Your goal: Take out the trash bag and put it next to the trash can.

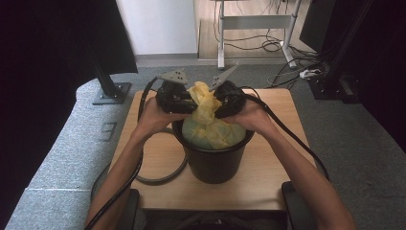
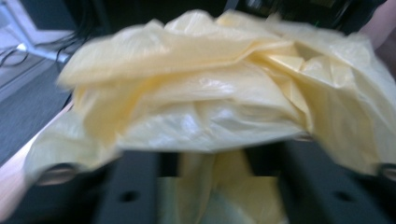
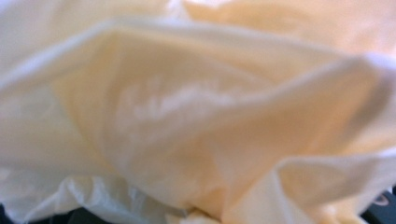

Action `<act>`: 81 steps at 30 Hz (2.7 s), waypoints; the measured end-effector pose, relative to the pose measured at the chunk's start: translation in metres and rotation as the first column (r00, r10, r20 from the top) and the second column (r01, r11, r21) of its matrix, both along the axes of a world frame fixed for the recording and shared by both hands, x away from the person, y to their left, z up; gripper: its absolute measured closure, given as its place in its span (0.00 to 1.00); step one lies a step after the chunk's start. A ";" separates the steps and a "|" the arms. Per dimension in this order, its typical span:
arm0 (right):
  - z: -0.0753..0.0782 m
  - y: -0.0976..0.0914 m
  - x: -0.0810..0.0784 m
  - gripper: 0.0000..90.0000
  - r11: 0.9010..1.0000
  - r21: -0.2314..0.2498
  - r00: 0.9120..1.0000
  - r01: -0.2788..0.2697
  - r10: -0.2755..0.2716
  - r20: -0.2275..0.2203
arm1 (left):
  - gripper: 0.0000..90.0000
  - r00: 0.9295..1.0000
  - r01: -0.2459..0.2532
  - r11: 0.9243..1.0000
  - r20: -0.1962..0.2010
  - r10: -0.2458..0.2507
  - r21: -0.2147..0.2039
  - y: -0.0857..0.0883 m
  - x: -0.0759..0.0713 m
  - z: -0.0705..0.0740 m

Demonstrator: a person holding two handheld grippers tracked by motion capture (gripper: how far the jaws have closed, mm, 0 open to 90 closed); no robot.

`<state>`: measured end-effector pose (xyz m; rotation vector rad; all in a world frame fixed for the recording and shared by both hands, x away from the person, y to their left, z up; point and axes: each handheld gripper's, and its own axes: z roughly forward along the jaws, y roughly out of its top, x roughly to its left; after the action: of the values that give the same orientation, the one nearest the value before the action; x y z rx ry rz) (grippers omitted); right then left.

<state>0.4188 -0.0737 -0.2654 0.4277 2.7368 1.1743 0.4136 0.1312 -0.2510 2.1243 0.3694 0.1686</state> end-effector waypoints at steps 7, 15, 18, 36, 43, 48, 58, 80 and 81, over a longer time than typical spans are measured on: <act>0.010 -0.005 0.007 0.89 1.000 -0.015 1.000 0.008 -0.008 -0.023 | 0.27 0.997 -0.073 0.997 0.020 0.073 0.021 0.016 -0.001 -0.006; 0.027 -0.023 0.015 0.89 0.999 0.004 0.999 0.041 -0.041 -0.022 | 0.05 0.986 -0.166 0.983 0.026 0.165 0.074 0.039 -0.001 -0.018; 0.034 -0.027 0.016 0.89 0.999 0.006 0.999 0.048 -0.048 -0.019 | 0.01 0.982 -0.188 0.979 0.015 0.188 0.077 0.048 0.000 -0.023; 0.063 -0.042 0.015 0.89 0.997 0.010 0.997 0.081 -0.081 0.005 | 0.00 0.971 -0.234 0.971 -0.037 0.236 0.052 0.101 -0.008 -0.062; 0.076 -0.050 0.013 0.89 0.994 0.000 0.994 0.110 -0.110 0.019 | 0.00 0.963 -0.262 0.964 -0.055 0.264 0.034 0.114 -0.007 -0.085; 0.083 -0.059 0.012 0.88 0.991 0.000 0.991 0.132 -0.132 0.025 | 0.00 0.956 -0.288 0.958 -0.054 0.288 0.013 0.119 -0.009 -0.101; 0.093 -0.078 0.009 0.88 0.985 0.005 0.984 0.173 -0.173 0.036 | 0.00 0.943 -0.321 0.947 -0.085 0.322 0.029 0.123 -0.009 -0.144; 0.097 -0.131 0.002 0.88 0.957 0.007 0.955 0.291 -0.291 0.064 | 0.00 0.914 -0.388 0.921 -0.111 0.390 0.039 0.133 -0.016 -0.196; 0.097 -0.133 0.002 0.88 0.956 0.008 0.954 0.294 -0.294 0.063 | 0.00 0.913 -0.390 0.920 -0.115 0.392 0.041 0.132 -0.017 -0.198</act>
<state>0.4211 -0.2065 -0.1687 0.7539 2.5077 1.0872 0.3971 0.2636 -0.4490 2.0612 0.8705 0.2750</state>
